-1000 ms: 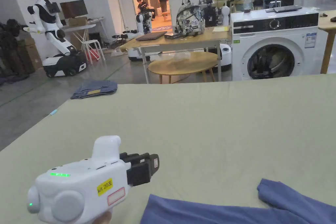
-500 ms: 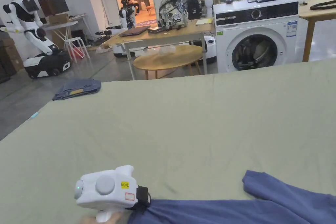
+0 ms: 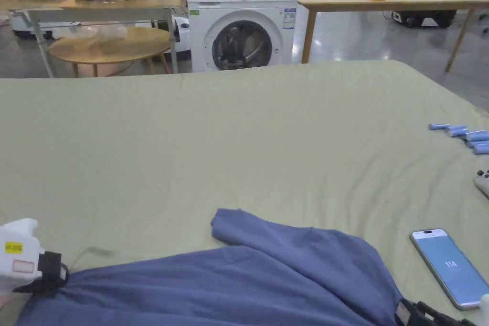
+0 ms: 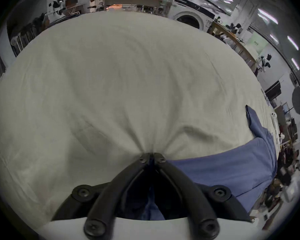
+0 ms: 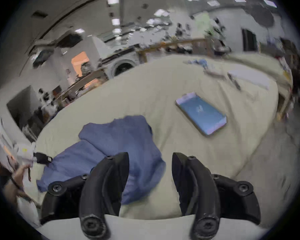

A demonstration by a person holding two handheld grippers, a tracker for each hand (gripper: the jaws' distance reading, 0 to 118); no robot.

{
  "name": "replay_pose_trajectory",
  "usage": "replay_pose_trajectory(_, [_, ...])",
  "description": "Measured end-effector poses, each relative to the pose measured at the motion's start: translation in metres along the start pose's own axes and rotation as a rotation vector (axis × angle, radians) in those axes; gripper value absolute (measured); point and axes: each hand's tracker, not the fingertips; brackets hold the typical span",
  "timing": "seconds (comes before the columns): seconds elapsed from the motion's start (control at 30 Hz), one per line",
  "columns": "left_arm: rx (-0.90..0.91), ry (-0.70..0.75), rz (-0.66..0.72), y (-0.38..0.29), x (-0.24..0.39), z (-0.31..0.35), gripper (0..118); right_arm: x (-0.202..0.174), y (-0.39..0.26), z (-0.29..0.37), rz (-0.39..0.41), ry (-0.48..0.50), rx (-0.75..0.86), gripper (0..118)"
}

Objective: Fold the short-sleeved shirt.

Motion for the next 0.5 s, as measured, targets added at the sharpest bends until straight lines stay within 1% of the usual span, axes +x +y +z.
replay_pose_trajectory(0.03, [-0.001,-0.017,0.019,0.001,-0.006,0.000,0,0.008,-0.006,-0.009,-0.039,0.022,-0.053,53])
replay_pose_trajectory(0.07, [-0.001,-0.027,0.035,0.001,-0.008,0.001,0,0.013,-0.010,-0.015,-0.059,0.036,-0.094,53])
replay_pose_trajectory(0.13, [0.003,-0.035,0.043,-0.001,-0.010,0.001,0,0.016,-0.021,-0.018,-0.069,0.060,-0.104,52])
replay_pose_trajectory(0.17, [0.006,-0.036,0.042,-0.006,-0.003,0.004,0,0.016,-0.024,-0.019,-0.064,0.068,-0.102,48])
replay_pose_trajectory(0.2, [0.009,-0.035,0.038,-0.007,-0.001,0.005,0,0.015,-0.026,-0.022,-0.058,0.071,-0.104,40])
replay_pose_trajectory(0.27, [0.021,-0.022,0.020,-0.011,0.003,0.006,0,0.012,-0.026,-0.027,-0.069,0.089,-0.113,18])
replay_pose_trajectory(0.3, [0.032,-0.010,0.005,-0.014,0.008,0.009,0,0.012,-0.025,-0.029,-0.093,0.113,-0.116,11])
replay_pose_trajectory(0.33, [0.043,0.000,-0.010,-0.017,0.011,0.010,0,0.011,-0.024,-0.028,-0.102,0.118,-0.113,6])
replay_pose_trajectory(0.37, [0.055,0.005,-0.021,-0.020,0.013,0.011,0,0.008,-0.023,-0.027,-0.095,0.108,-0.108,4])
replay_pose_trajectory(0.43, [0.110,-0.001,-0.051,-0.024,0.014,0.022,0,0.002,-0.018,-0.018,-0.044,0.108,-0.076,3])
replay_pose_trajectory(0.47, [0.162,-0.003,-0.066,-0.027,0.015,0.032,0,-0.001,-0.013,-0.014,-0.027,0.116,-0.062,3])
replay_pose_trajectory(0.5, [0.216,-0.007,-0.063,-0.029,0.018,0.049,0,-0.003,-0.005,-0.010,-0.001,0.153,-0.034,3])
